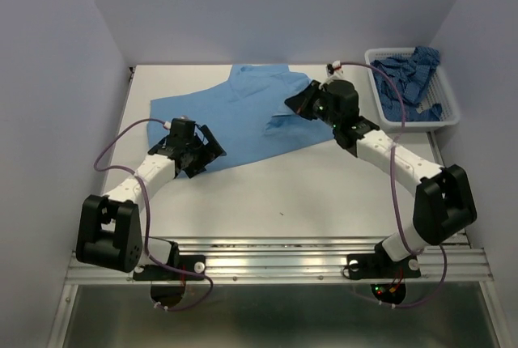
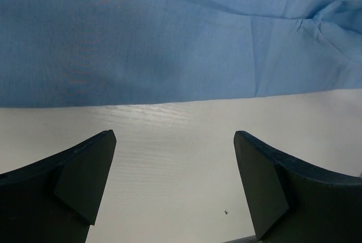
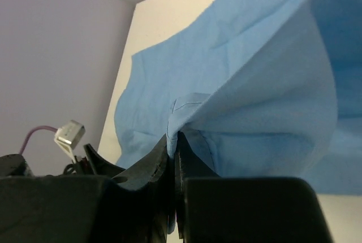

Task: Fold and stack the long sleeve shirts
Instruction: Fold the shirt

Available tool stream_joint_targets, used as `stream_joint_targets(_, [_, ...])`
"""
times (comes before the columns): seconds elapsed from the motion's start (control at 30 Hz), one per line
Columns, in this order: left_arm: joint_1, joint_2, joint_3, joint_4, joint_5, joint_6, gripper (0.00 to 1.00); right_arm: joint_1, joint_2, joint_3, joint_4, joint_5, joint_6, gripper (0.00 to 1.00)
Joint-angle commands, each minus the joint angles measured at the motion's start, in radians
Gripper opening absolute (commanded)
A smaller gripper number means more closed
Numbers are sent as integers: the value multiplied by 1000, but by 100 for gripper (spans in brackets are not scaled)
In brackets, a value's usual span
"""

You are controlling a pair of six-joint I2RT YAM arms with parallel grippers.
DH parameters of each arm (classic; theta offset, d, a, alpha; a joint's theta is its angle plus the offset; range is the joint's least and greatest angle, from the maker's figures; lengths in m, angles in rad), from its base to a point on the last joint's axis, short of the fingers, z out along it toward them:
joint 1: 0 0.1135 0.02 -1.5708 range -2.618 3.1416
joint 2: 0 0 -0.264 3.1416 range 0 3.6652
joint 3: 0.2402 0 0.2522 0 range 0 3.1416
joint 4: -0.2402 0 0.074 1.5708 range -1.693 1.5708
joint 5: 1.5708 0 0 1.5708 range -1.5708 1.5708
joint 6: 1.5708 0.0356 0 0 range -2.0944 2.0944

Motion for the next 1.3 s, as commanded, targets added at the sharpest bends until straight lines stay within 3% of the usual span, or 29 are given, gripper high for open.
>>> stream_joint_targets(0.0, [-6, 22, 5, 82, 14, -1, 99, 7, 21, 144, 38, -78, -36, 8])
stream_joint_targets(0.17, [-6, 74, -22, 108, -12, 11, 99, 7, -104, 227, 18, -63, -184, 10])
stream_joint_targets(0.3, [-6, 143, -21, 112, -16, 26, 99, 7, -195, 164, -69, 5, -212, 13])
stream_joint_targets(0.53, [-4, 209, 14, 100, -24, 50, 99, 7, -380, -234, -164, -3, -97, 13])
stream_joint_targets(0.63, [-7, 201, 20, 96, -18, 48, 99, 7, -434, -423, -154, -19, 24, 16])
stream_joint_targets(0.67, [-7, 198, 22, 96, -12, 46, 99, 7, -434, -468, -142, -30, 41, 19])
stream_joint_targets(0.8, [-33, 137, 16, 85, 8, 39, 99, 7, -514, -562, -256, -24, 44, 64])
stream_joint_targets(0.83, [-54, 123, 10, 76, 8, 36, 99, 7, -538, -548, -373, 11, 5, 99])
stream_joint_targets(1.0, [-162, 63, -3, 51, 14, -6, 99, 7, -677, -372, -684, 428, -57, 100])
stream_joint_targets(1.07, [-252, 71, 5, 53, 14, -42, 99, 7, -694, -326, -793, 573, -44, 100])
stream_joint_targets(1.27, [-481, 212, 151, 73, -44, -134, 99, 7, -723, -236, -899, 726, -74, 100])
